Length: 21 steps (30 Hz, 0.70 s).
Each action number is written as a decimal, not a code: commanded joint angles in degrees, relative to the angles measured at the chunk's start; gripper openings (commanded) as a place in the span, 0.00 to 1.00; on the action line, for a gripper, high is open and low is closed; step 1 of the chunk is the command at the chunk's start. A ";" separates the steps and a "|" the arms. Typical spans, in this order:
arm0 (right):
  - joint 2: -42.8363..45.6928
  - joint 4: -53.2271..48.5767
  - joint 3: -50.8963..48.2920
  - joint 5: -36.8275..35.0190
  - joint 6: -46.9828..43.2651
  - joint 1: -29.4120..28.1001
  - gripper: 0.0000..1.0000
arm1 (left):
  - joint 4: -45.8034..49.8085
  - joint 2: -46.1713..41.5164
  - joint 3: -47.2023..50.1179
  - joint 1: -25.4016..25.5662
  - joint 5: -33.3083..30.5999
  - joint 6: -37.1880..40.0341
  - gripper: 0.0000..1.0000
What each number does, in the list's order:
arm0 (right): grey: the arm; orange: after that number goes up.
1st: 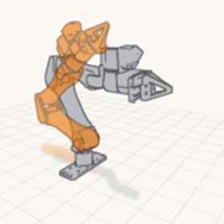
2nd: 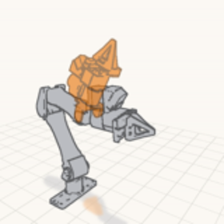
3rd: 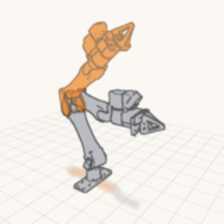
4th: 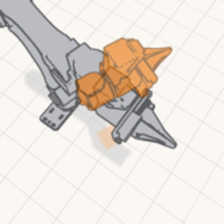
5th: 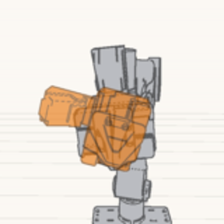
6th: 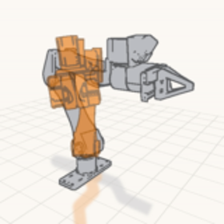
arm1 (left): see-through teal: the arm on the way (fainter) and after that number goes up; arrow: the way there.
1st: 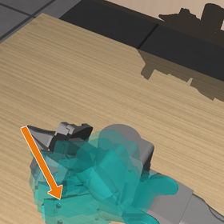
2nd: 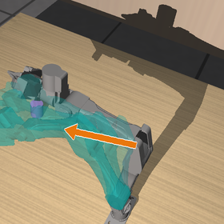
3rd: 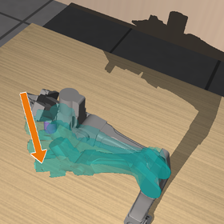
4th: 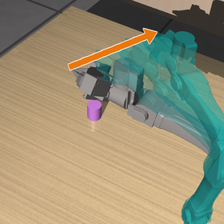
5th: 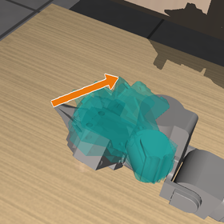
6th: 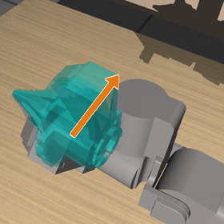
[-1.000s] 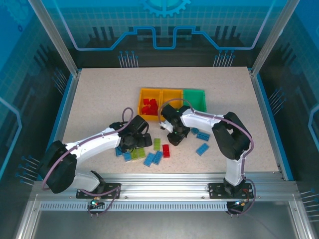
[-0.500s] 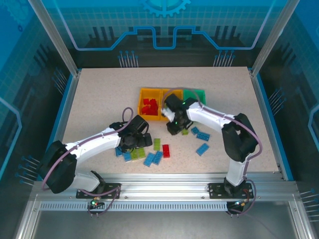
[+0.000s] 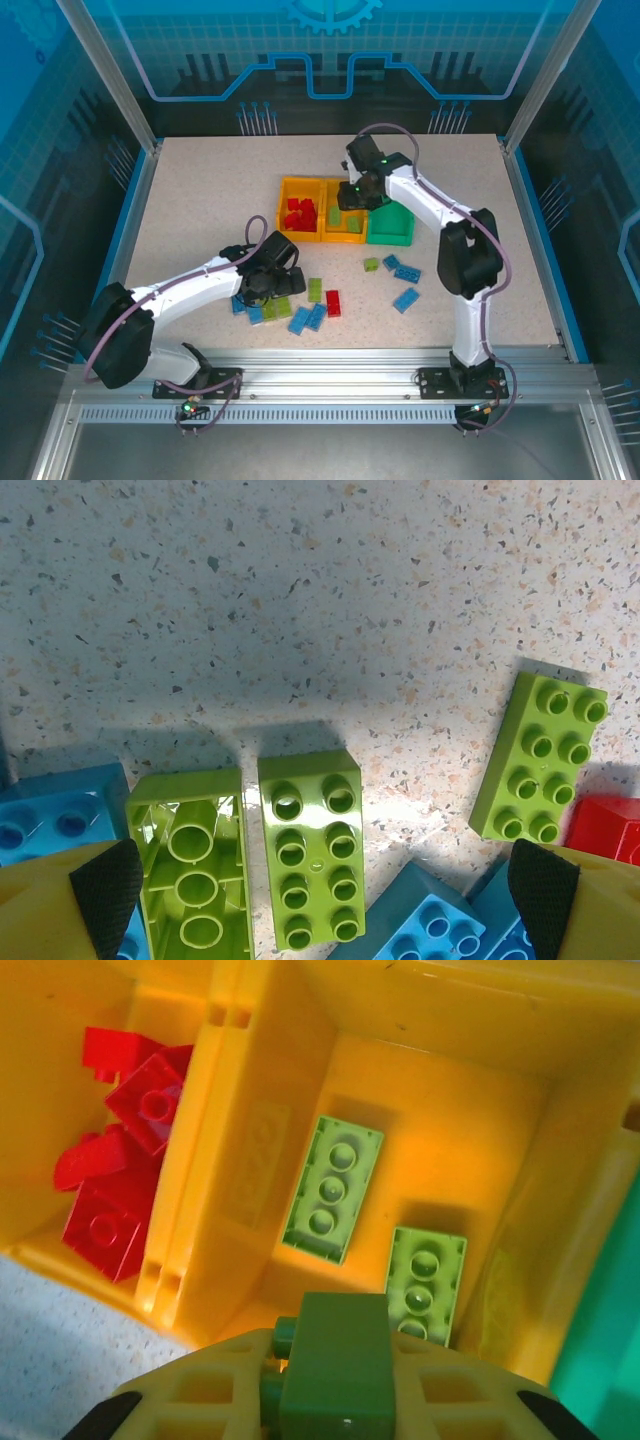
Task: Sort the legos into containers by color
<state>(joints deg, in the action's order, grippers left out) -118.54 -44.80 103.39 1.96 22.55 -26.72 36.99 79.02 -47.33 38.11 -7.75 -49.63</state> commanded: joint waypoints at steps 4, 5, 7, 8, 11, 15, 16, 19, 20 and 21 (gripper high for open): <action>-5.66 -6.22 7.30 -1.85 3.62 -0.17 0.35 | 0.12 0.08 -0.48 0.82 -0.19 -0.05 0.99; -6.14 -6.56 7.83 -1.74 3.73 -0.09 0.43 | 0.04 0.29 -0.69 0.91 -0.04 0.14 0.99; -6.31 -6.75 8.39 -0.90 3.71 -0.11 0.48 | 0.09 0.77 -1.24 1.37 0.10 0.18 0.99; -5.94 -6.56 8.24 -0.36 3.71 -0.17 0.52 | -0.06 1.16 -1.57 1.65 0.19 0.25 0.99; -4.05 -6.03 7.47 0.47 3.82 -0.28 0.69 | -0.22 2.71 -3.32 3.16 0.36 0.40 0.99; 0.95 -4.43 4.14 1.02 4.14 -0.28 0.72 | 0.24 6.04 -7.09 6.60 0.54 0.40 0.99; 2.80 -3.58 2.54 1.12 4.26 -0.27 0.72 | 0.20 7.07 -8.21 7.62 0.53 0.25 0.99; 8.51 -1.16 -2.28 1.17 4.61 0.24 0.75 | -0.37 10.37 -11.36 10.02 1.16 -0.44 0.99; 10.07 -0.61 -3.91 1.04 4.63 0.55 0.75 | -0.61 11.48 -12.41 10.56 1.51 -0.54 0.99; 11.95 -0.10 -5.67 0.84 4.74 0.98 0.76 | -0.79 12.82 -13.53 11.20 1.94 -0.82 0.99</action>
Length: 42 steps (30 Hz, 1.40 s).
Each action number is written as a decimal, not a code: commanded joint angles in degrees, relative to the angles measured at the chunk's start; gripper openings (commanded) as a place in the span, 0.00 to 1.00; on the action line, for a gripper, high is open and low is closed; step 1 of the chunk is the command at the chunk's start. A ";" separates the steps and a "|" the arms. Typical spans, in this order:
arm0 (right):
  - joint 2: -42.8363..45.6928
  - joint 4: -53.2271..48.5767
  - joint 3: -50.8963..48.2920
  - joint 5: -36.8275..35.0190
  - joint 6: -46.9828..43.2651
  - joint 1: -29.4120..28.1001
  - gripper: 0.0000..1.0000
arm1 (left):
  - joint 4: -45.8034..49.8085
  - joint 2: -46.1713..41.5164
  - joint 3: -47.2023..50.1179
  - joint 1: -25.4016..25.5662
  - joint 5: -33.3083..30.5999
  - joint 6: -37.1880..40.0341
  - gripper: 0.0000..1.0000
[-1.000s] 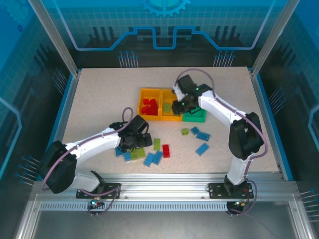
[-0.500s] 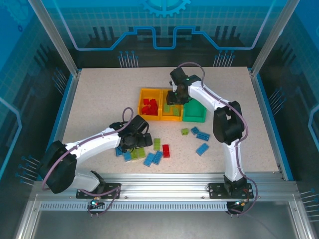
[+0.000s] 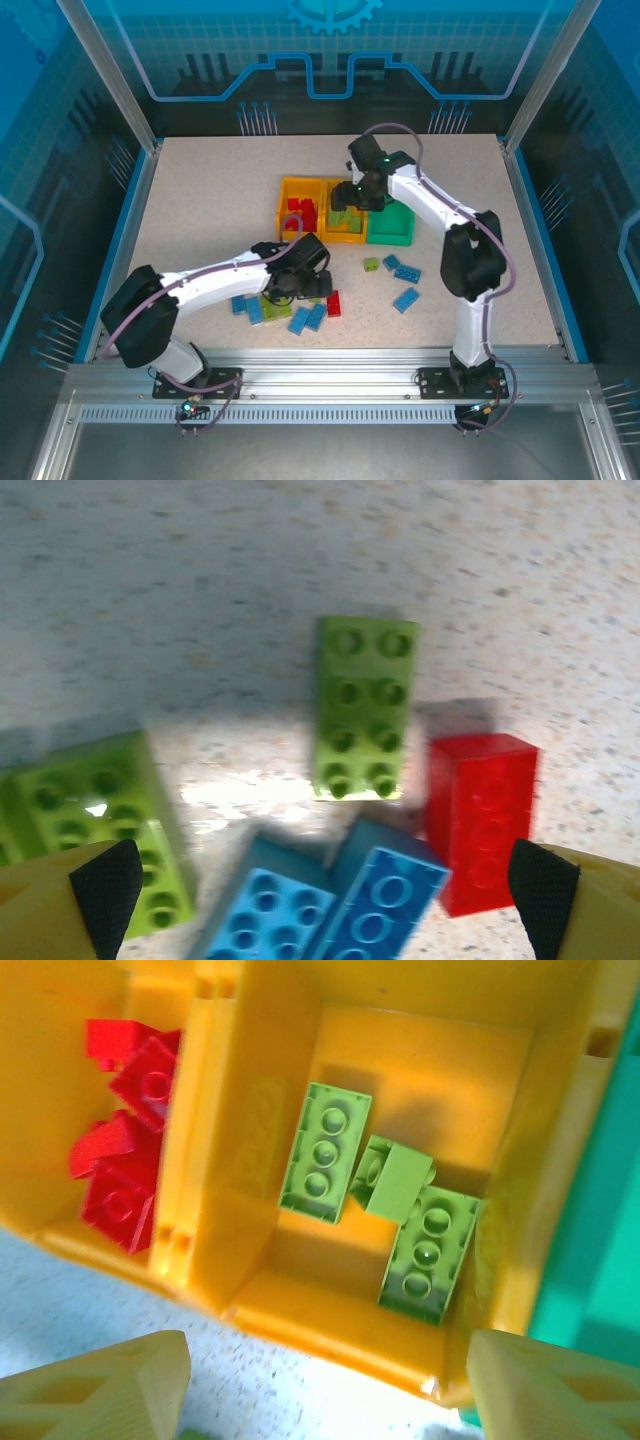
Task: Sort the legos into containers by color
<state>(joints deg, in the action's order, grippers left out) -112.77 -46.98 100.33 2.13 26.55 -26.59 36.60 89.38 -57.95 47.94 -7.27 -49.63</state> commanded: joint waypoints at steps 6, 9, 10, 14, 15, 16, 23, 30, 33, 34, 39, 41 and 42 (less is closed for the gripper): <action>14.31 2.46 -11.20 -0.06 0.12 4.66 0.77 | 1.67 9.89 -9.38 4.25 2.47 -1.96 0.98; 17.32 2.85 -14.99 0.09 -0.05 6.83 0.78 | 1.72 12.92 -11.57 5.15 3.32 -1.97 0.96; 18.28 2.90 -16.29 0.14 -0.09 7.57 0.78 | 2.00 13.91 -12.40 5.38 3.64 -1.98 0.95; 21.94 3.47 -20.64 0.32 -0.11 9.90 0.77 | 3.36 17.12 -15.24 5.51 3.80 -1.97 0.89; 22.81 3.55 -21.63 0.54 -0.07 10.50 0.78 | 3.84 17.75 -15.77 5.57 3.74 -1.92 0.87; 23.64 3.61 -22.59 0.77 -0.04 11.02 0.78 | 4.30 18.24 -16.13 5.58 3.71 -1.84 0.85; 27.79 3.74 -27.30 1.69 -0.03 14.35 0.78 | 5.55 20.45 -18.03 5.50 3.42 -0.99 0.67; 31.17 2.97 -30.29 1.88 -0.43 16.71 0.78 | 5.60 23.05 -19.74 5.27 3.68 -0.30 0.55; 32.99 2.65 -31.87 1.39 -0.70 17.46 0.79 | 4.98 23.37 -20.00 5.05 3.69 0.12 0.47; 33.53 2.61 -32.38 1.21 -0.79 17.73 0.79 | 5.11 23.51 -20.24 4.78 3.76 0.35 0.45; 35.55 2.33 -35.36 1.13 -0.56 18.80 0.79 | 5.06 23.11 -20.46 3.62 3.83 0.89 0.38; 36.41 2.31 -36.81 0.86 -0.47 18.92 0.79 | 4.52 21.49 -20.00 2.50 3.74 1.15 0.38; 36.80 2.24 -37.67 0.56 -0.29 18.94 0.79 | 4.53 20.39 -19.85 1.71 3.46 1.42 0.38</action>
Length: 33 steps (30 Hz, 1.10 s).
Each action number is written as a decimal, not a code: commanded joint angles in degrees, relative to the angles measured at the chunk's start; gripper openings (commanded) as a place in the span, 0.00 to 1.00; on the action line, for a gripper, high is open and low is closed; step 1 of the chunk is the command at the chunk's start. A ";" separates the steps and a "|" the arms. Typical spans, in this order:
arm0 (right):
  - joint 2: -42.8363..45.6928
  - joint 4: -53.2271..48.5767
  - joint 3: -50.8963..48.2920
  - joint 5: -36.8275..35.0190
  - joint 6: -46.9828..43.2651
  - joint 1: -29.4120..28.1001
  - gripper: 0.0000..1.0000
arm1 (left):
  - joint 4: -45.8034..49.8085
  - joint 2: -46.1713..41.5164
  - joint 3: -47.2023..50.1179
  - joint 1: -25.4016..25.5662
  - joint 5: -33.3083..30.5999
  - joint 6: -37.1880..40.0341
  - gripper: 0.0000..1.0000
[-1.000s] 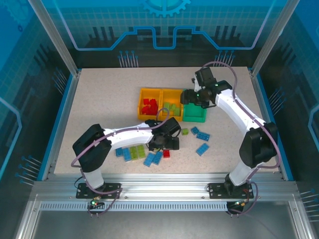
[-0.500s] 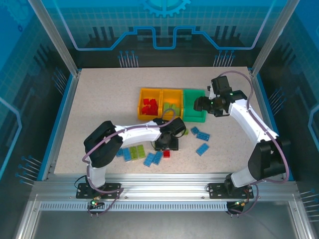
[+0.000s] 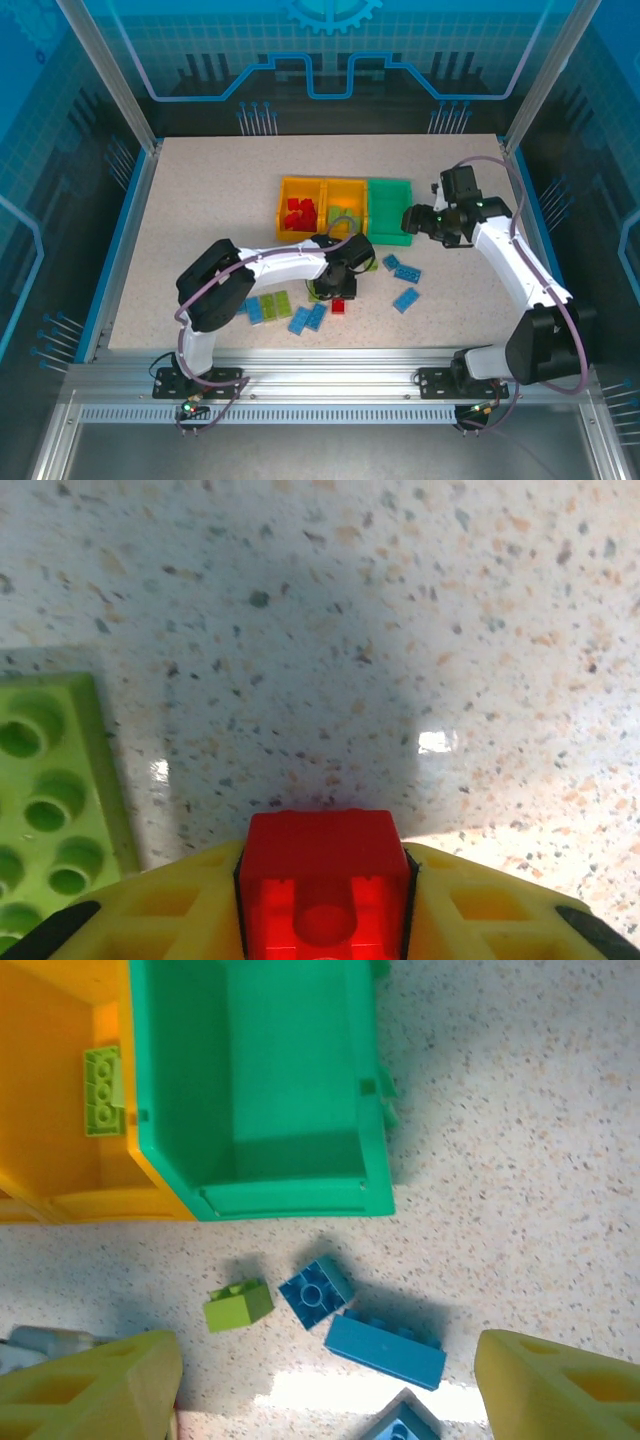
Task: Sort the legos into containers by color
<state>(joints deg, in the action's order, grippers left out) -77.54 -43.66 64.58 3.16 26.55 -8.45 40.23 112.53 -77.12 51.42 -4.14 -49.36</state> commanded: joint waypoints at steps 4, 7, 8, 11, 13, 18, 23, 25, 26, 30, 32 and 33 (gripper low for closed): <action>3.82 -0.91 -5.80 -0.57 0.65 0.76 0.78 | 2.00 -7.28 -1.65 -6.03 -1.02 3.85 0.39; 5.95 -1.20 -9.29 0.16 2.79 0.58 0.77 | 3.80 -9.87 -4.43 -10.37 -2.11 7.30 0.39; 6.93 -1.38 -10.53 0.18 3.76 0.37 0.77 | 4.34 -10.39 -5.66 -12.06 -2.57 8.73 0.39; 9.68 -2.76 -13.81 -0.10 7.05 -0.14 0.75 | 6.00 -9.99 -10.11 -17.09 -3.41 13.01 0.40; 10.83 -4.00 -16.62 -0.02 9.43 -0.67 0.74 | 6.79 -8.69 -13.32 -20.16 -3.62 15.20 0.40; 12.40 -4.51 -22.79 1.15 16.19 -3.88 0.74 | 5.92 -3.63 -20.51 -26.47 -2.82 18.53 0.40; 11.79 -2.01 -26.91 1.13 22.96 -8.21 0.74 | 6.22 2.67 -28.28 -29.88 -1.97 19.63 0.40; 11.12 -0.77 -27.86 0.57 24.81 -9.26 0.75 | 5.81 4.64 -30.29 -30.67 -1.64 19.86 0.40; 10.84 -0.11 -28.00 0.42 25.51 -9.46 0.75 | 5.32 5.49 -31.02 -30.85 -1.36 20.24 0.40; 9.10 1.76 -27.07 -0.73 26.96 -10.16 0.75 | 3.98 8.12 -32.95 -31.06 -1.32 21.15 0.43; 7.72 2.32 -26.42 -0.95 27.05 -10.48 0.75 | 3.99 9.16 -33.41 -31.20 -1.44 21.08 0.44; 6.72 2.66 -26.18 -0.96 27.04 -10.87 0.75 | 3.82 9.39 -33.31 -31.29 -1.40 21.05 0.46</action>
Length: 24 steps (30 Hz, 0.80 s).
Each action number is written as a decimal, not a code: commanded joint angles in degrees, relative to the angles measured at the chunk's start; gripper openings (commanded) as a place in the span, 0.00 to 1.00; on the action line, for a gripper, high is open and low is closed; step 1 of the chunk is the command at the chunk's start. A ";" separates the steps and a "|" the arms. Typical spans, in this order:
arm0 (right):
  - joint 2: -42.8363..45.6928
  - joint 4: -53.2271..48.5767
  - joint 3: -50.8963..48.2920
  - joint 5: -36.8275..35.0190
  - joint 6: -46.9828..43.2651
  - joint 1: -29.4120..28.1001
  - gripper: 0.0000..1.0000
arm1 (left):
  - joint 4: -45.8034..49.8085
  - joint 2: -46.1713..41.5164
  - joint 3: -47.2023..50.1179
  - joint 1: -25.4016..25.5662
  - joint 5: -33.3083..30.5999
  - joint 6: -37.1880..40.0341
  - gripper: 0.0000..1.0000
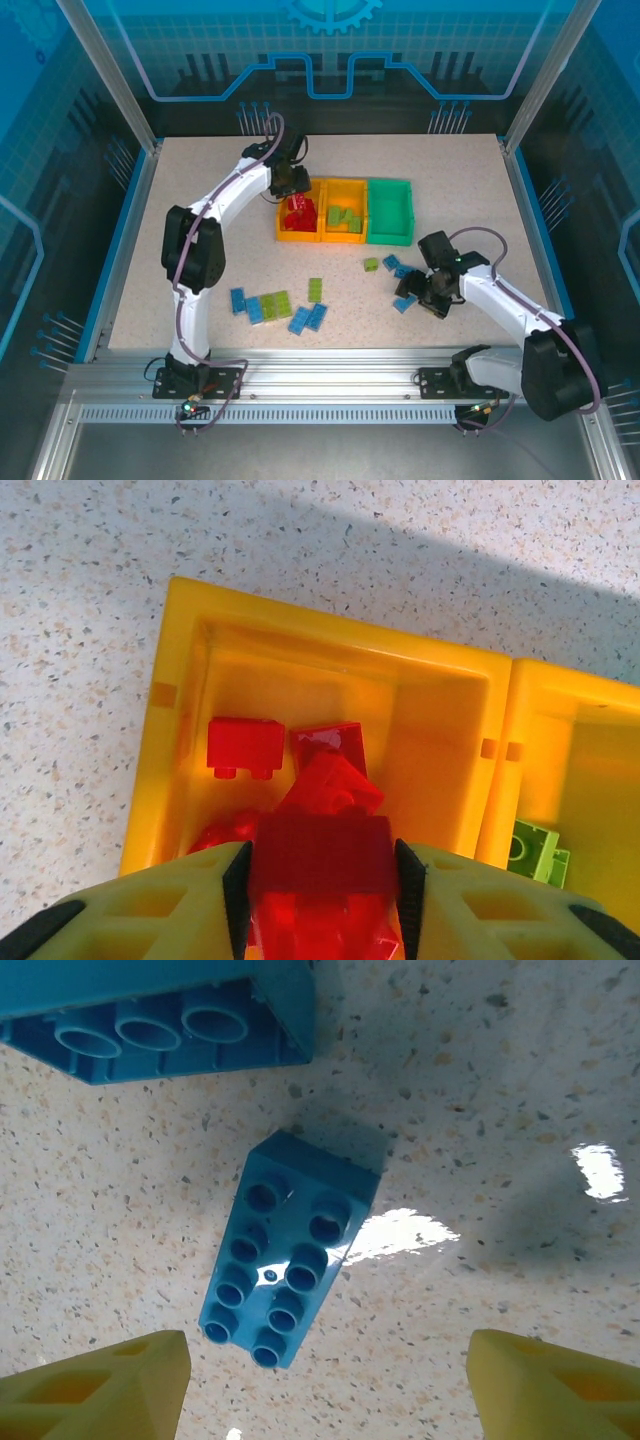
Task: Sort the legos into containers by color
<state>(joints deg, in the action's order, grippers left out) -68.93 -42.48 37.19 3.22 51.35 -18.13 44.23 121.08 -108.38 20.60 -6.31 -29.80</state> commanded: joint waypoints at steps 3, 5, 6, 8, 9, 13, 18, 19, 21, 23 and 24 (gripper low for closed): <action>-4.98 2.45 1.39 -1.36 1.91 -1.64 0.74 | -0.18 1.05 -1.75 -0.46 0.92 1.17 0.51; -6.96 2.99 1.49 -1.89 1.19 -1.65 0.73 | -0.53 0.40 -0.97 -0.39 1.40 0.76 0.56; -8.10 3.31 1.61 -1.99 0.76 -1.65 0.72 | -1.07 -0.38 -0.11 -0.41 1.71 0.52 0.58; -9.95 4.16 2.05 -2.01 0.16 -1.59 0.70 | -2.68 -2.42 2.02 -0.19 2.21 0.44 0.63; -10.77 4.62 2.31 -1.82 -0.06 -1.73 0.68 | -3.55 -3.73 3.21 -0.05 2.52 0.45 0.65; -13.58 5.39 3.45 -2.07 -0.89 -2.88 0.53 | -5.64 -8.66 7.83 1.00 2.94 0.53 0.71; -14.45 3.59 4.69 -3.83 -2.13 -4.78 0.33 | -7.97 -14.79 14.59 1.52 3.88 -0.67 0.75; -13.72 3.08 4.90 -4.39 -2.33 -5.14 0.31 | -8.50 -16.13 16.04 1.52 4.08 -0.99 0.75; -12.07 1.81 5.79 -5.36 -2.85 -5.51 0.28 | -9.13 -18.80 18.61 1.55 4.11 -1.31 0.76; -10.26 0.46 7.43 -6.11 -4.06 -5.59 0.25 | -9.45 -21.41 21.18 1.52 3.87 -1.49 0.76; -9.36 -0.40 8.82 -6.55 -5.01 -5.51 0.24 | -9.52 -22.81 22.75 1.55 3.53 -1.45 0.76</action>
<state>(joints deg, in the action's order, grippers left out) -81.43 -40.45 42.35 -1.52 48.56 -23.00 36.10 102.21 -88.92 22.02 -3.36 -30.09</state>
